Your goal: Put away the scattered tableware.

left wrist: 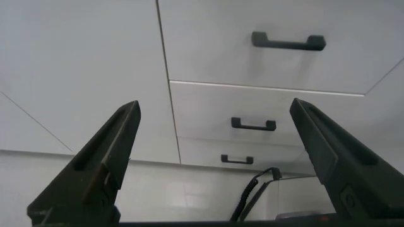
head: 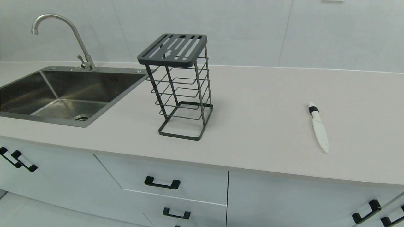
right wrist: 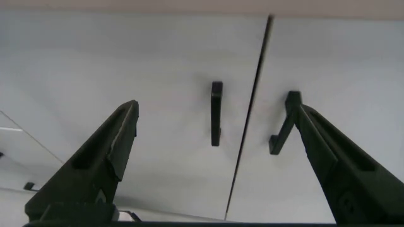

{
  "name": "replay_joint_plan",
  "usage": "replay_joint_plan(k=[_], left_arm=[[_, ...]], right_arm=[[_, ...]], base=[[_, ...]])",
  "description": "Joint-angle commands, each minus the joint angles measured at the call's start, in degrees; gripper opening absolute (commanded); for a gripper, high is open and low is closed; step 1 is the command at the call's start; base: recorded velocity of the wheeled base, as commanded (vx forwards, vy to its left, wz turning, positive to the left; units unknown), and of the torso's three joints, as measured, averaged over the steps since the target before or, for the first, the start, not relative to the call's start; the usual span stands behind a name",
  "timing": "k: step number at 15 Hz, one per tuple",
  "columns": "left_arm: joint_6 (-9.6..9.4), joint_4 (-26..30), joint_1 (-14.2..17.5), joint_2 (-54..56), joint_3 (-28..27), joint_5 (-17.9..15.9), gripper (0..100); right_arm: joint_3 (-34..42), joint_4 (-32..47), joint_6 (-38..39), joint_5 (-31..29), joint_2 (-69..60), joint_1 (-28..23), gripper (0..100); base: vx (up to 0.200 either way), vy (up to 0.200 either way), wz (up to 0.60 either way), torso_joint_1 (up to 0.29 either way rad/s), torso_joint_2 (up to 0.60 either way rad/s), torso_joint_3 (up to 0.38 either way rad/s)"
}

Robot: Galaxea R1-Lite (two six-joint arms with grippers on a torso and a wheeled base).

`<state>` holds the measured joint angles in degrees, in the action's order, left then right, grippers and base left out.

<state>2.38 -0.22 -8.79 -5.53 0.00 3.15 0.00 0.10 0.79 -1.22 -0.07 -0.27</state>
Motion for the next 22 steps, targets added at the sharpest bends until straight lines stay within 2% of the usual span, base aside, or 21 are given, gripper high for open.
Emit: replay_joint_plan(k=[1,5,21,22], left_arm=[[0.0,0.0,0.0,-0.1,0.0,0.0,100],[0.0,0.0,0.0,-0.1,0.0,0.0,100],[0.08,0.0,0.0,-0.1,0.0,0.0,100],[0.08,0.0,0.0,-0.1,0.0,0.0,100]], right_arm=[[0.0,0.0,0.0,0.0,0.1,0.0,100],[0.0,0.0,0.0,0.0,0.1,0.0,100],[0.0,0.0,0.2,0.0,0.1,0.0,100],[0.0,-0.1,0.2,0.0,0.1,0.0,100]], base=[[0.0,0.0,0.0,0.237,-0.5,-0.212],[0.0,0.0,0.0,0.382,-0.47,-0.235],[0.0,0.0,0.0,0.286,-0.54,-0.261],[0.0,0.0,-0.6,0.207,-0.42,-0.198]])
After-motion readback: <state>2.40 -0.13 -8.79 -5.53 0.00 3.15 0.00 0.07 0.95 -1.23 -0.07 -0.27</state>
